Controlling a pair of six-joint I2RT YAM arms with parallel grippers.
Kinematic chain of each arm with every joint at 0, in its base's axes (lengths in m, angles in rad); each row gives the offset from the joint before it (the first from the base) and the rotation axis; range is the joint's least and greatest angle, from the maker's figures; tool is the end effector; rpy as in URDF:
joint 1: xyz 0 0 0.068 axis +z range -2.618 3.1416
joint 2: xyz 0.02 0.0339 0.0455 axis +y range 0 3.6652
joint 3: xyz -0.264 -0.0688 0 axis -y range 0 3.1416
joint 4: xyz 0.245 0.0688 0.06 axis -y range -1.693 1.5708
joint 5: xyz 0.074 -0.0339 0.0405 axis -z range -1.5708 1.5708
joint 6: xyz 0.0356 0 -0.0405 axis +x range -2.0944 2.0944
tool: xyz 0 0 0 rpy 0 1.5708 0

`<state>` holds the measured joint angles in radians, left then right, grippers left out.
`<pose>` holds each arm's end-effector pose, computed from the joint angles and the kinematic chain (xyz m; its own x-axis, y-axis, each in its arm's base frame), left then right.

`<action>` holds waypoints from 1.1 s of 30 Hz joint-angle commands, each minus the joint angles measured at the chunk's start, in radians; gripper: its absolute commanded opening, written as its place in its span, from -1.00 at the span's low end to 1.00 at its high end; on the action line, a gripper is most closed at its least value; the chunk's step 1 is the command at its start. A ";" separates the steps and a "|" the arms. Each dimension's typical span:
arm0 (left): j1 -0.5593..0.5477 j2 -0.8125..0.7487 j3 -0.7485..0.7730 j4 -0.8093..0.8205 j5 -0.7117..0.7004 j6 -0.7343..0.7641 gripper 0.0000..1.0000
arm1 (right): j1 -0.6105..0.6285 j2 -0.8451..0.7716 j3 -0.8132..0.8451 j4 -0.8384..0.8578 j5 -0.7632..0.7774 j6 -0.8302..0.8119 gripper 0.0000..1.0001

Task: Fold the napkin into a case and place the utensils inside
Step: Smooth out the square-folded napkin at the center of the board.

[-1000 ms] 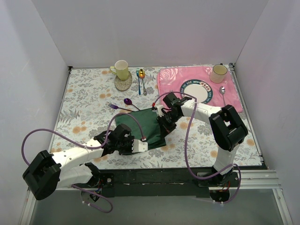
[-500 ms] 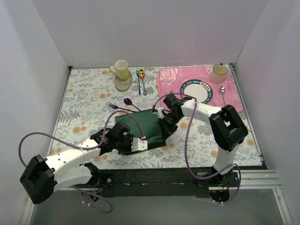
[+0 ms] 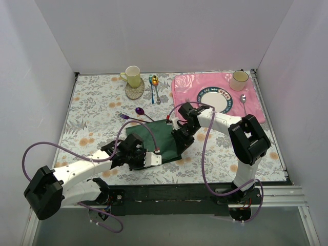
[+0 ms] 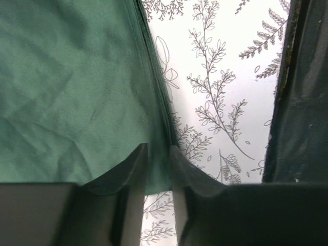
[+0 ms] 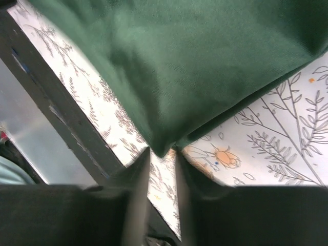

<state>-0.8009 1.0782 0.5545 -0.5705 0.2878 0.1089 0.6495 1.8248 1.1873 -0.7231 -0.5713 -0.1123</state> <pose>0.1229 -0.1412 0.1795 -0.5302 0.6966 -0.4834 0.8417 0.5012 -0.2009 0.2596 0.2213 0.1698 -0.7069 -0.6552 -0.2666 -0.6821 0.5316 0.5021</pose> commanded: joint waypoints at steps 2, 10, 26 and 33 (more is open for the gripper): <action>-0.001 -0.026 0.036 -0.066 0.040 -0.031 -0.35 | -0.002 -0.019 0.054 -0.081 0.011 -0.053 0.09; 0.093 -0.104 0.105 -0.063 0.105 -0.207 -0.17 | -0.040 -0.107 0.156 -0.072 -0.002 -0.112 0.19; 0.330 0.143 0.081 0.044 0.133 -0.042 -0.34 | -0.005 0.146 0.210 0.040 -0.039 -0.098 -0.26; 0.307 0.143 0.041 0.006 0.166 0.017 -0.35 | -0.002 0.134 0.074 0.053 -0.029 -0.109 -0.27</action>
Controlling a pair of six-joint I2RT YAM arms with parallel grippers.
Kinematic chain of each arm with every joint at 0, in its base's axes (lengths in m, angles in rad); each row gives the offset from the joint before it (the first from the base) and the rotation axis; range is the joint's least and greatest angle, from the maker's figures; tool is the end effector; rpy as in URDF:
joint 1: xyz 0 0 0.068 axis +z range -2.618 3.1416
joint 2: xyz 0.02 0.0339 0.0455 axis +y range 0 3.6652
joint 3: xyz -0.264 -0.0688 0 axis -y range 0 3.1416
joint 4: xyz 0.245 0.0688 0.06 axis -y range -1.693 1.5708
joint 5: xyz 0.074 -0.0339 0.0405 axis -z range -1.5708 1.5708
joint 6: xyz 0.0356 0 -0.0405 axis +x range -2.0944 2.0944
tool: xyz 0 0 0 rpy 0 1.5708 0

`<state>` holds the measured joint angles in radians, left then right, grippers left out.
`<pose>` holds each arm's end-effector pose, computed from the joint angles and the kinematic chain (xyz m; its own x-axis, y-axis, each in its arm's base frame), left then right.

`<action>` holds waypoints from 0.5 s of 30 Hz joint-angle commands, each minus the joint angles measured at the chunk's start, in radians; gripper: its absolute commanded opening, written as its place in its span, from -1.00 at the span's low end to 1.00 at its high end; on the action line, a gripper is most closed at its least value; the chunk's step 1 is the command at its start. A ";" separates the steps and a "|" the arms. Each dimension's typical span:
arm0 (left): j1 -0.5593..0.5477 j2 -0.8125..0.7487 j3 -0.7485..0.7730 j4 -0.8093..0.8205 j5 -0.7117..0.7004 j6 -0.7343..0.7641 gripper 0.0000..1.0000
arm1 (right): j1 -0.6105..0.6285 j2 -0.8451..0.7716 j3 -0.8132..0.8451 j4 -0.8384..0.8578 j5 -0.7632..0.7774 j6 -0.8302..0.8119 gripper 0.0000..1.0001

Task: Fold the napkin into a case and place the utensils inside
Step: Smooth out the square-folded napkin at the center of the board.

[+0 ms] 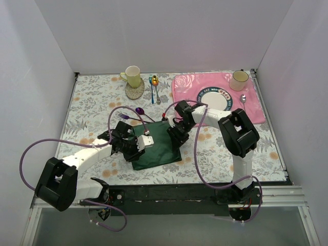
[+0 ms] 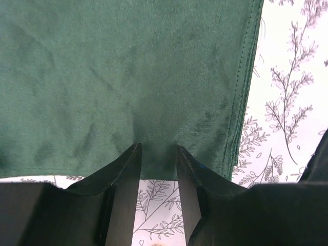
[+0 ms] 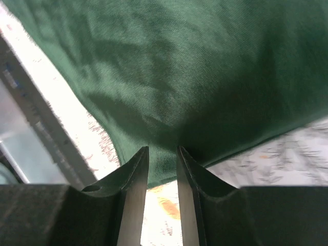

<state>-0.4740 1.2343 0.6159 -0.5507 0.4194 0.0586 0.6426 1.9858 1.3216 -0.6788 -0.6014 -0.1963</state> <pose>0.1792 -0.1082 0.1715 -0.7848 0.4627 -0.4123 0.6056 0.7141 -0.3513 0.2919 0.2437 0.1506 -0.6486 -0.6864 -0.3290 -0.7371 0.4584 0.4965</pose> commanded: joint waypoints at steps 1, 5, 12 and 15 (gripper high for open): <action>-0.032 -0.016 -0.024 -0.034 0.038 0.073 -0.35 | 0.005 -0.031 -0.073 0.005 0.003 -0.031 -0.27; -0.130 -0.050 -0.051 -0.058 0.038 0.067 -0.38 | 0.008 -0.067 -0.128 -0.005 0.006 -0.048 -0.27; -0.245 -0.058 -0.048 -0.063 0.047 -0.025 -0.43 | 0.008 -0.139 -0.147 -0.068 -0.032 -0.087 -0.20; -0.245 -0.068 -0.028 -0.080 0.067 -0.051 -0.43 | 0.005 -0.218 -0.139 -0.076 -0.061 -0.080 -0.14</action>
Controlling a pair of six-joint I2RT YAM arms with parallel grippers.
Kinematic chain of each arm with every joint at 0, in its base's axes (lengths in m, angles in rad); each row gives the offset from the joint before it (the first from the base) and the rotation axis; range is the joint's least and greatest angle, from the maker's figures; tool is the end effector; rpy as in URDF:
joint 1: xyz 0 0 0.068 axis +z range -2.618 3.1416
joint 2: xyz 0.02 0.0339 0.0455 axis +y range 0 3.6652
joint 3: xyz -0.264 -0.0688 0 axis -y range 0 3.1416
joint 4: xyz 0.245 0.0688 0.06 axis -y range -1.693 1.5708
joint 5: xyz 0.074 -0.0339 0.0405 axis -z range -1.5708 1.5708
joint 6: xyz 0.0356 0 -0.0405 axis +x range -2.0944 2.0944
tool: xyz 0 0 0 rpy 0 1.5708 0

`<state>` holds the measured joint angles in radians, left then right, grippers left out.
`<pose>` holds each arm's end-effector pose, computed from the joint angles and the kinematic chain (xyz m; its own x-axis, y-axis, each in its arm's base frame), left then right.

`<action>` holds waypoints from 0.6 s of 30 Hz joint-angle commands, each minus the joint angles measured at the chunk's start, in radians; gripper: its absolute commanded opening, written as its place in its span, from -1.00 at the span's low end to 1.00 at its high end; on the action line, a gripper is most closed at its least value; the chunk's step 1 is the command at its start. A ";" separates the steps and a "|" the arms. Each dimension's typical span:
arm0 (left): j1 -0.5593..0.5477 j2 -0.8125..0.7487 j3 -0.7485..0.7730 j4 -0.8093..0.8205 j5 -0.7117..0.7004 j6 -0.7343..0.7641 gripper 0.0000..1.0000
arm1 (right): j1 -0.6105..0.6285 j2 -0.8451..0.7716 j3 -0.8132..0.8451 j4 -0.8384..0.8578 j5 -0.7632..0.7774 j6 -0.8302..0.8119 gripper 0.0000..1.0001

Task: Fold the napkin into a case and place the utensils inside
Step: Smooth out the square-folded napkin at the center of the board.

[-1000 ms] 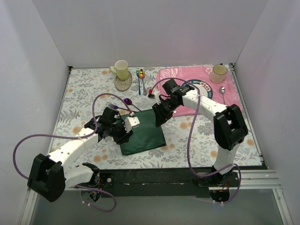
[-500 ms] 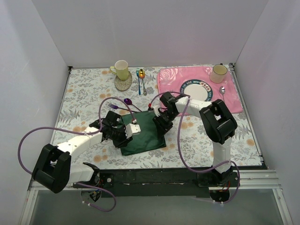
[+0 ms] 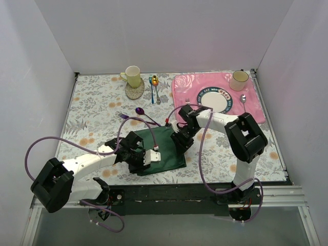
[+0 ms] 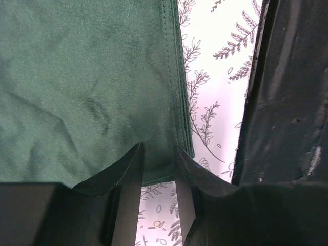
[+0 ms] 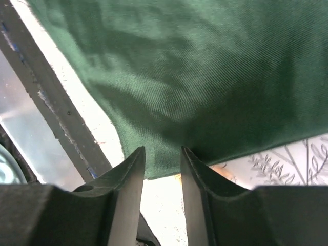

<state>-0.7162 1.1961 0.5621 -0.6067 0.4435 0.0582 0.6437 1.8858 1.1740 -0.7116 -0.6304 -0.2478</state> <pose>0.1338 -0.1367 0.1620 -0.6718 0.6543 -0.3472 0.7382 0.5529 -0.3864 0.2606 0.2218 0.1483 -0.6311 -0.7213 -0.2854 -0.7312 0.4304 0.5292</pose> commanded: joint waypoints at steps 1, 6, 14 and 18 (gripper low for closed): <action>-0.003 -0.039 0.039 -0.027 0.052 -0.052 -0.42 | 0.005 -0.140 0.003 -0.043 -0.034 -0.028 -0.12; 0.027 -0.124 0.073 -0.009 0.084 -0.161 -0.34 | 0.007 -0.231 -0.045 -0.039 -0.077 -0.013 -0.13; 0.193 -0.050 0.117 -0.013 0.109 -0.172 -0.21 | 0.027 -0.116 -0.043 -0.052 -0.014 -0.018 -0.13; 0.208 -0.050 0.110 -0.005 0.106 -0.158 -0.18 | 0.027 -0.119 -0.062 -0.080 0.020 -0.018 -0.12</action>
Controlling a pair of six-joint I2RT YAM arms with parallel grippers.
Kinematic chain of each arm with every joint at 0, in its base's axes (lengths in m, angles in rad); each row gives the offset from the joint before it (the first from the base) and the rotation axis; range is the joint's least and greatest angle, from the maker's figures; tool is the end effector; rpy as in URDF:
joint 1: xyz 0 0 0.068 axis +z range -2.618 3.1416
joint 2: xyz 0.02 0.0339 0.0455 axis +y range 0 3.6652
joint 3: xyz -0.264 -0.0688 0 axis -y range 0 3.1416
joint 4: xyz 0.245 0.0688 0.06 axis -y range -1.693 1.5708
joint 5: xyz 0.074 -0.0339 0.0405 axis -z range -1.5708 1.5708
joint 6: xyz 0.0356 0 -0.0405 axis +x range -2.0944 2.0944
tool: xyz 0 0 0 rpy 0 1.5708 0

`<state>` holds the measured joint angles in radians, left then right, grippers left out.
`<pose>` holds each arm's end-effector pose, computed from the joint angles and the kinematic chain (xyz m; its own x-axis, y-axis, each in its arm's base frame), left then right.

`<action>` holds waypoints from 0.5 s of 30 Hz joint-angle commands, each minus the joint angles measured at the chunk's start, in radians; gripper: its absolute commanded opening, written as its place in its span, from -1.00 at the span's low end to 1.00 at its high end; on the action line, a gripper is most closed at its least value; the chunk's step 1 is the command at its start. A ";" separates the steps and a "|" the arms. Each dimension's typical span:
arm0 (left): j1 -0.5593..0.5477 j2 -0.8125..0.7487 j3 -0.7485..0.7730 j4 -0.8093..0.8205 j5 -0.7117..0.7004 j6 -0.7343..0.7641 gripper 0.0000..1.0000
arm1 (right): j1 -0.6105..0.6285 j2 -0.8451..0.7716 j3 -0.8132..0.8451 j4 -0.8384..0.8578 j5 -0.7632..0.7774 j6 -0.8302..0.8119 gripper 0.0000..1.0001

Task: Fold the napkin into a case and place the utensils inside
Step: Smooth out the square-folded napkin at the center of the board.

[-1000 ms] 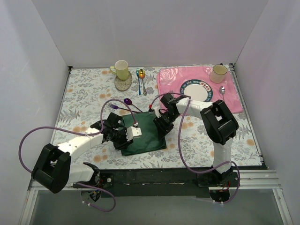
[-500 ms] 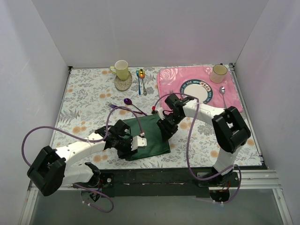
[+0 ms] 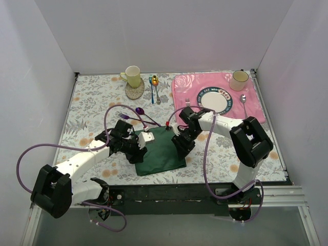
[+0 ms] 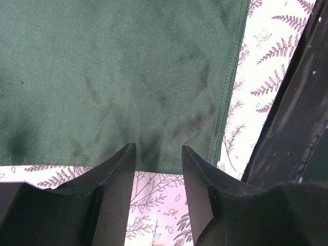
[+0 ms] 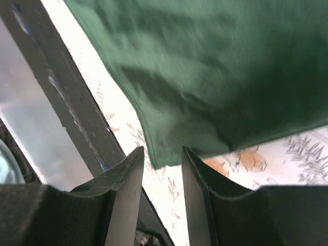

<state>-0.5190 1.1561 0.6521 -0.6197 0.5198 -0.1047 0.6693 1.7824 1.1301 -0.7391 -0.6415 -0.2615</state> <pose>0.1671 -0.1158 0.1948 -0.8432 0.3772 -0.3832 0.5318 0.6903 -0.4906 0.2416 0.2183 0.1697 -0.5953 -0.7350 -0.3246 -0.7606 0.3852 0.5226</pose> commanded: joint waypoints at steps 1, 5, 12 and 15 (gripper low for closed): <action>0.011 -0.010 0.020 0.005 0.039 0.008 -0.18 | 0.003 -0.023 -0.027 -0.049 0.035 0.002 -0.10; 0.011 -0.015 0.009 0.003 0.048 0.022 -0.14 | 0.001 -0.075 -0.064 -0.051 0.042 0.041 0.02; 0.010 -0.035 -0.005 0.002 0.037 0.045 -0.12 | 0.003 -0.068 -0.075 -0.020 0.043 0.067 0.12; 0.010 -0.036 -0.002 0.000 0.031 0.045 -0.11 | 0.003 -0.037 -0.052 -0.026 0.022 0.070 0.10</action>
<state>-0.5121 1.1503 0.6495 -0.6212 0.5358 -0.0784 0.6689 1.7237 1.0489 -0.7586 -0.5941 -0.2081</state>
